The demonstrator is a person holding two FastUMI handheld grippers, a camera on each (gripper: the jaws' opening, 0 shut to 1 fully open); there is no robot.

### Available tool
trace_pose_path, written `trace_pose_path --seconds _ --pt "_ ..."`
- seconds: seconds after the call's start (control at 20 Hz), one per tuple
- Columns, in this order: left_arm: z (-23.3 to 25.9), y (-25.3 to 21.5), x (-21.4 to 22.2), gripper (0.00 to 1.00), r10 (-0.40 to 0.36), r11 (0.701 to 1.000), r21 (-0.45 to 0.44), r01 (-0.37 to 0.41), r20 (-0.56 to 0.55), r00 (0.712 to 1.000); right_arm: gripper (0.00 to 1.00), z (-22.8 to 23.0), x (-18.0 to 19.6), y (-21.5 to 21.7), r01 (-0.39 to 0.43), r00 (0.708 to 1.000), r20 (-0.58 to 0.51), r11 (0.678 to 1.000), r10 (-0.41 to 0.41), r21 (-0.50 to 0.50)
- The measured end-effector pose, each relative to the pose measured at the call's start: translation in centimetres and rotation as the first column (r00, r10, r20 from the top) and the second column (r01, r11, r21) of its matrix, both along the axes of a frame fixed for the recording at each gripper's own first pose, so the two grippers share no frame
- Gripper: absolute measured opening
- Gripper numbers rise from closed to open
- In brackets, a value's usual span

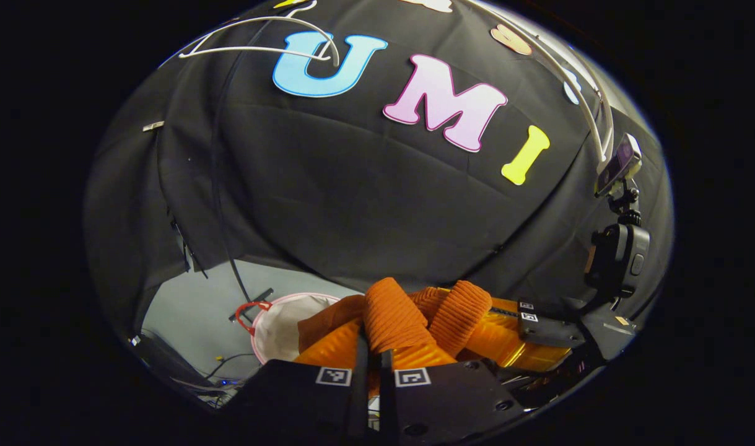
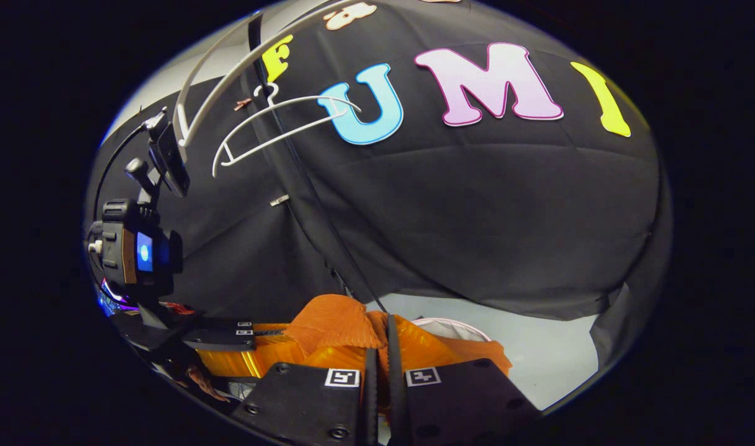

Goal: Grasp the clothes on the hanger with both hands and then place them into the laundry hamper below.

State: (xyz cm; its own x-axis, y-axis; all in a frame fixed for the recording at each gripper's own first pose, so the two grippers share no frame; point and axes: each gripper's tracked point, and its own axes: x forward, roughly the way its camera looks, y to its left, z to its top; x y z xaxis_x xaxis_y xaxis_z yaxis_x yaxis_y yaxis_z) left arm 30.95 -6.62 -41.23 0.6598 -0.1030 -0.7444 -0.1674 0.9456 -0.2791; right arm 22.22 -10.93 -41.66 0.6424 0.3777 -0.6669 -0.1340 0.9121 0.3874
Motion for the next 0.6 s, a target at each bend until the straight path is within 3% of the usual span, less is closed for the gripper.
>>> trace_pose_path --seconds 0.05,0.1,0.15,0.2,0.25,0.3,0.55,0.6 --pt "-0.3 0.5 -0.2 0.14 0.009 1.000 0.011 -0.009 -0.011 1.000 0.07 -0.1 -0.1 -0.1 -0.002 1.000 -0.011 1.000 0.002 -0.002" --pt "-0.6 1.3 -0.1 0.17 0.025 0.999 0.036 -0.024 -0.029 0.999 0.13 -0.6 -0.2 -0.3 0.003 1.000 -0.021 1.000 -0.003 -0.014" --pt "-1.6 2.3 -0.3 0.22 0.046 0.996 0.074 -0.042 -0.061 0.997 0.35 -1.0 -0.2 -0.8 0.010 1.000 -0.029 0.999 -0.012 -0.043" --pt "-2.5 3.5 -1.0 0.47 0.061 0.993 0.101 -0.053 -0.082 0.995 0.57 -1.9 -0.2 -1.6 0.016 0.999 -0.038 0.996 -0.019 -0.086" --pt "-1.1 4.7 -1.8 0.73 0.084 0.991 0.115 -0.072 -0.096 0.992 0.78 -2.5 -0.2 -1.7 0.005 0.999 -0.048 0.996 -0.009 -0.095" --pt "-2.8 4.9 -1.5 0.99 0.102 0.990 0.105 -0.092 -0.098 0.990 1.00 -1.7 -0.4 -1.9 0.013 0.999 -0.049 0.997 -0.016 -0.076" --pt "-2.4 5.6 -2.1 0.92 0.138 0.987 0.090 -0.130 -0.090 0.986 0.99 -1.5 0.1 -2.4 0.043 0.998 -0.036 0.996 -0.046 -0.076" --pt "-2.4 5.6 -2.3 0.96 0.136 0.988 0.091 -0.128 -0.087 0.987 0.99 -1.3 0.0 -2.5 0.044 0.998 -0.035 0.996 -0.047 -0.075"
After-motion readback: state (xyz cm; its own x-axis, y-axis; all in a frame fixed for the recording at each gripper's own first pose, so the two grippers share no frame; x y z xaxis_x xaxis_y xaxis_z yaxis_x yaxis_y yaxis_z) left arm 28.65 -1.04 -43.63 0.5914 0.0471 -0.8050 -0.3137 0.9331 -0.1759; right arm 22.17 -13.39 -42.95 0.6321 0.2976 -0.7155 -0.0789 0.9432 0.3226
